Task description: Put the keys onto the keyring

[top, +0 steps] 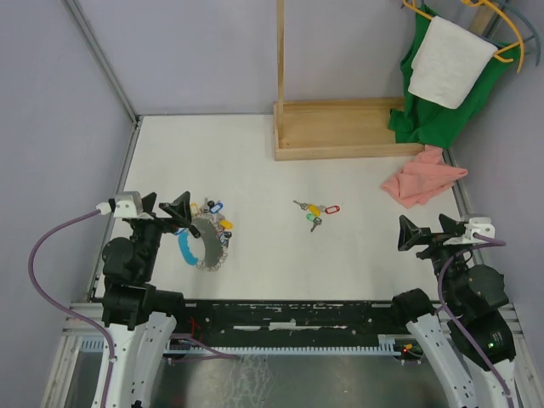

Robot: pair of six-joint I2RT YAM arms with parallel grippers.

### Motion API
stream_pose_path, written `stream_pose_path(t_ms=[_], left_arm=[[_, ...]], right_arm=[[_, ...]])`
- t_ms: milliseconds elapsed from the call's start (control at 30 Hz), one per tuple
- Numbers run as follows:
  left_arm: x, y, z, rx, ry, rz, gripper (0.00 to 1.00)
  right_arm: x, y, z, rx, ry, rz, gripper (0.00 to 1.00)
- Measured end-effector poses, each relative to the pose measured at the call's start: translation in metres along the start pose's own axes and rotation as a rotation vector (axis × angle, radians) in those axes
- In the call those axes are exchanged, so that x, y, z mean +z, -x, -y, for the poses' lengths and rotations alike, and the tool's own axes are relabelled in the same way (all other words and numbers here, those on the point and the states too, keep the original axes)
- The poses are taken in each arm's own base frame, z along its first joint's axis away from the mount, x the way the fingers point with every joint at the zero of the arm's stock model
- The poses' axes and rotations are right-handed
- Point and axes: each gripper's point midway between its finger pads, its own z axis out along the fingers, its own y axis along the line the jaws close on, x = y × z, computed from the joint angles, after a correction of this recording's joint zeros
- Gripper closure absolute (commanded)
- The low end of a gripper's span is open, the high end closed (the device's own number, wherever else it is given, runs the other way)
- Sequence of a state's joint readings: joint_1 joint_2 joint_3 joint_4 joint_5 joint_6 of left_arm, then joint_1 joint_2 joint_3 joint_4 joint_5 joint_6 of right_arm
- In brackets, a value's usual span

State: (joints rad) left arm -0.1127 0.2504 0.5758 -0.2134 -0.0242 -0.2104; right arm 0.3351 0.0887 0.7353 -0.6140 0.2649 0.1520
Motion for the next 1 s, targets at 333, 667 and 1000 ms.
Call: stream_pose_path(t_ms=[333, 667, 1000], left_arm=[[0.002, -0.001, 0.0, 0.0, 0.001, -0.006, 0.01], [0.02, -0.03, -0.007, -0.042, 0.053, -0.147, 0.01], [0.036, -0.104, -0.035, -0.212, 0.306, -0.459, 0.01]], right_arm=[[0.0, 0.0, 0.0, 0.0, 0.003, 0.0, 0.0], [0.001, -0.001, -0.001, 0.012, 0.002, -0.005, 0.0], [-0.003, 0.002, -0.004, 0.037, 0.017, 0.012, 0.0]])
